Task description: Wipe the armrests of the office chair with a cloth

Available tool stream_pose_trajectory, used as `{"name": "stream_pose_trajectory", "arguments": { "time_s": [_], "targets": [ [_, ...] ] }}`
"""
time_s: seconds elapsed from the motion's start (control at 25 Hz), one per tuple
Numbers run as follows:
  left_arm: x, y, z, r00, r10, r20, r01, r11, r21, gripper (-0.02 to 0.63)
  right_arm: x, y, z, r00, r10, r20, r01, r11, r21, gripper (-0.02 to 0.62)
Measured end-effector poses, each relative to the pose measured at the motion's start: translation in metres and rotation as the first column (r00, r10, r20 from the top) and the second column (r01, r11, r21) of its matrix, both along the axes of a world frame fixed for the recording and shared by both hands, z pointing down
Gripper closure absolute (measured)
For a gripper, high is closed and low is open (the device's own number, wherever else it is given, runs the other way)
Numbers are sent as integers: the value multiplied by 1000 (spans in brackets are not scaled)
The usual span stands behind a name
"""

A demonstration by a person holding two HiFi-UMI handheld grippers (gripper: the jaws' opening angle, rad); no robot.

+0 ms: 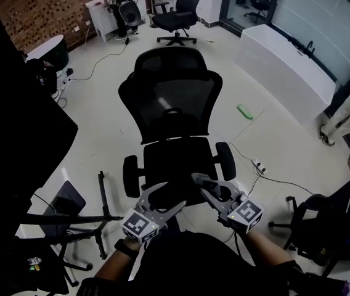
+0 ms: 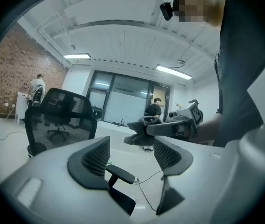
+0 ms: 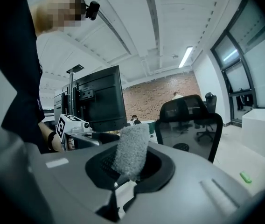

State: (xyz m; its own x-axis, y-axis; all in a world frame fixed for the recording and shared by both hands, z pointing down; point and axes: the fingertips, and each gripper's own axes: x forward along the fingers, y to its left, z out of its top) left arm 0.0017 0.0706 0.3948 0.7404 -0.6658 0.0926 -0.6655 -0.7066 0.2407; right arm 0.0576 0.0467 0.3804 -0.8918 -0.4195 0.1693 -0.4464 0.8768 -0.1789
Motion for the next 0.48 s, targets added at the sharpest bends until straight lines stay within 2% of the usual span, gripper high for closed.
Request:
{"name": "stream_pose_trajectory", "arguments": {
  "time_s": [0.24, 0.48],
  "targets": [
    [-54, -41, -4, 999, 39, 11, -39, 999, -9, 287, -48, -46, -10, 998, 56, 2, -56, 998, 6, 561],
    [-73, -66, 2, 998, 62, -3, -62, 998, -19, 287, -72, -65, -7, 998, 63, -26, -63, 998, 4, 561]
  ]
}}
